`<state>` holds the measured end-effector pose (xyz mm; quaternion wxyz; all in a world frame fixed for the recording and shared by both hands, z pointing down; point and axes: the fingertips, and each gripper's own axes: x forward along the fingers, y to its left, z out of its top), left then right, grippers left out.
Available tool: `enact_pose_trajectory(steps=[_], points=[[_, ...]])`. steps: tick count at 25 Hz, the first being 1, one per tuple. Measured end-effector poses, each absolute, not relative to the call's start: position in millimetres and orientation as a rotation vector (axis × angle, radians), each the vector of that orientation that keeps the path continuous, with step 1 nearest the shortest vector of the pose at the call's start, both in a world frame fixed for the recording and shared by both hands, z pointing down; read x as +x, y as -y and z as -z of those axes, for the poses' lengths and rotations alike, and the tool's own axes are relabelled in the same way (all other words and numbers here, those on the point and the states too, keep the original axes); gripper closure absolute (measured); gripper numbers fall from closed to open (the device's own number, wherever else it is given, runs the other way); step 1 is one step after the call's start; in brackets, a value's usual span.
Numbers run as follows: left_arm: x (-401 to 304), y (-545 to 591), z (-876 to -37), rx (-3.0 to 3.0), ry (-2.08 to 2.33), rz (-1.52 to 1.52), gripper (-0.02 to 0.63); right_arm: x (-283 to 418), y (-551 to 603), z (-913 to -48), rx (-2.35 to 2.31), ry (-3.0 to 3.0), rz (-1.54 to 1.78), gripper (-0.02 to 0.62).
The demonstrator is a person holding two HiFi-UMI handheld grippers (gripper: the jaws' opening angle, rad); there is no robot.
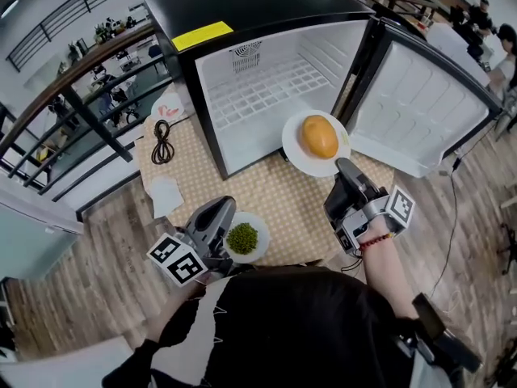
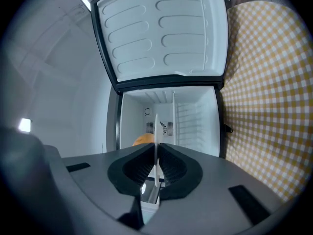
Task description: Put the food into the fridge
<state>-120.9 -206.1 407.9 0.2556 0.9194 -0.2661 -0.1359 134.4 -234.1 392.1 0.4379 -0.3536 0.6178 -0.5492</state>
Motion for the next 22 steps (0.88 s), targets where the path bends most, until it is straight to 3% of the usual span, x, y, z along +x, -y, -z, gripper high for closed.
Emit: enact_pose_trajectory(steps=[22], points=[[-164, 190, -399, 2.370, 1.138, 0.423, 0.592, 145, 325, -386, -0.871, -1.582, 1.454, 0.558]])
